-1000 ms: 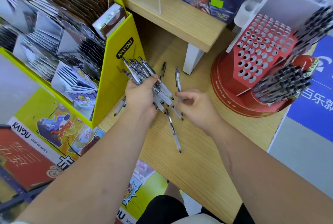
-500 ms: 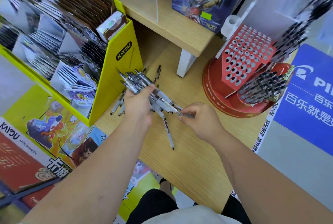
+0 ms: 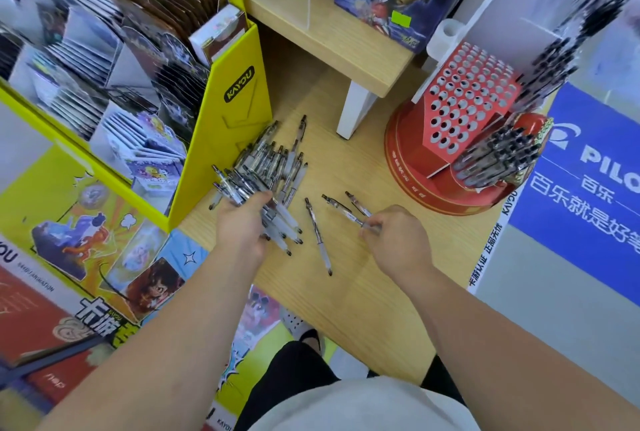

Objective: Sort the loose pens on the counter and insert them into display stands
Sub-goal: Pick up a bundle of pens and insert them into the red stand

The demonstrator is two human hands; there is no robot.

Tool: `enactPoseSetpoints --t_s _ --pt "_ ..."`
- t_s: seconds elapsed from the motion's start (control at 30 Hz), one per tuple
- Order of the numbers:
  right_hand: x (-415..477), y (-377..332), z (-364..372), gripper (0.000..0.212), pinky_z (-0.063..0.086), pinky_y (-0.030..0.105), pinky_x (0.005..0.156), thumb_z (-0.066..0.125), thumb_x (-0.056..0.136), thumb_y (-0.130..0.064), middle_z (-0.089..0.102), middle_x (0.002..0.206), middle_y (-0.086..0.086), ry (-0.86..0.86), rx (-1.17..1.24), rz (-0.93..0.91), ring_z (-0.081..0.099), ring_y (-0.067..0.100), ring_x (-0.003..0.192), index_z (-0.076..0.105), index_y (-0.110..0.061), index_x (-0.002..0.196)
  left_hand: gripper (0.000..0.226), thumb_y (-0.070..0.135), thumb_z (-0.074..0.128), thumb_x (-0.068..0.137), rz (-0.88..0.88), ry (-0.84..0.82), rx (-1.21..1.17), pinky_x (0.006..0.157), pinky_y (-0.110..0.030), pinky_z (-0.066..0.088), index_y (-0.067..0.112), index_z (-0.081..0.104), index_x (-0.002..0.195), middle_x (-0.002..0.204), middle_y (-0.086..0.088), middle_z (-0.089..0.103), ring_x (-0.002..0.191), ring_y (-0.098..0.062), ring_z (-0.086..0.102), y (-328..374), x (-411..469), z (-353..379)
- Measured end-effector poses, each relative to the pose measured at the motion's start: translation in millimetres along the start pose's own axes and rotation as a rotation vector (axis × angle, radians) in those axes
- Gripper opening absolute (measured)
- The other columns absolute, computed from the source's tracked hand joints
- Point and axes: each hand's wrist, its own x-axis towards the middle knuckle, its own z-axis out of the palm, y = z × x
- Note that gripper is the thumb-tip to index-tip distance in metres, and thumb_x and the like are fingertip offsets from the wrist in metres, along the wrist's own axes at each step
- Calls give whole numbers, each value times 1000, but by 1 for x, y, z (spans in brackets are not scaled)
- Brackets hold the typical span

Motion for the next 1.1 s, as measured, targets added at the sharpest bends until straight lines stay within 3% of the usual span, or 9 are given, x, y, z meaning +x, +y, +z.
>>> enactPoseSetpoints --t_s 0.13,0.3,0.37,0.43,0.53,0.67,0.77,0.9,1.1 --pt "3 -15 25 21 52 31 76 66 93 -31 60 114 1 -50 36 7 64 21 90 76 -16 104 29 4 71 89 -52 -56 17 74 -40 58 12 54 110 85 -10 75 75 -23 75 -11 -4 -20" --pt "-4 -18 30 19 49 28 79 65 95 -28 63 113 1 -77 75 -29 64 19 92 76 -16 105 43 2 69 89 -134 -169 14 60 -34 59 -3 54 130 76 -11 72 64 -20 72 -25 -11 -33" --pt "-8 -15 21 14 49 21 77 66 94 -20 67 110 -4 -56 179 -20 63 9 86 77 -18 103 36 1 67 90 -171 -218 -11 56 -32 58 0 55 124 80 -12 70 66 -21 73 -28 -19 -31" --pt "-12 -12 9 15 43 9 62 66 93 -13 69 95 -11 -65 340 35 58 -2 69 77 -23 96 38 1 66 91 -192 -290 -5 55 -30 57 -2 53 127 84 -14 71 69 -22 74 -30 -29 -25" --pt "-24 -10 -17 20 45 21 58 70 88 -6 70 82 -9 -53 610 101 57 3 63 73 -25 85 56 0 67 89 -213 -363 4 55 -31 58 -8 45 140 86 -18 71 69 -23 74 -32 -46 -14" --pt "-43 3 -60 39 53 38 81 73 86 -4 76 95 1 -159 862 123 70 22 93 64 -28 115 49 1 65 90 -213 -446 6 57 -31 58 -10 47 133 80 -14 73 67 -21 72 -36 -71 2" --pt "-54 23 -85 51 57 44 84 70 88 0 76 97 4 -207 904 74 72 26 95 58 -22 132 51 4 66 89 -204 -471 11 59 -31 58 -9 49 136 89 -13 74 70 -20 72 -46 -94 19" --pt "-66 54 -109 35 60 37 71 64 91 5 72 97 8 -235 967 74 74 22 84 66 -20 115 25 4 64 91 -191 -464 45 59 -31 57 -7 65 114 85 -12 72 66 -19 70 -62 -129 47" --pt "-73 146 -156 32 61 49 74 63 90 5 72 89 10 -254 1018 42 74 26 86 64 -21 108 13 7 62 94 -120 -388 79 65 -35 56 -3 68 101 76 -10 71 66 -19 71 -113 -190 111"
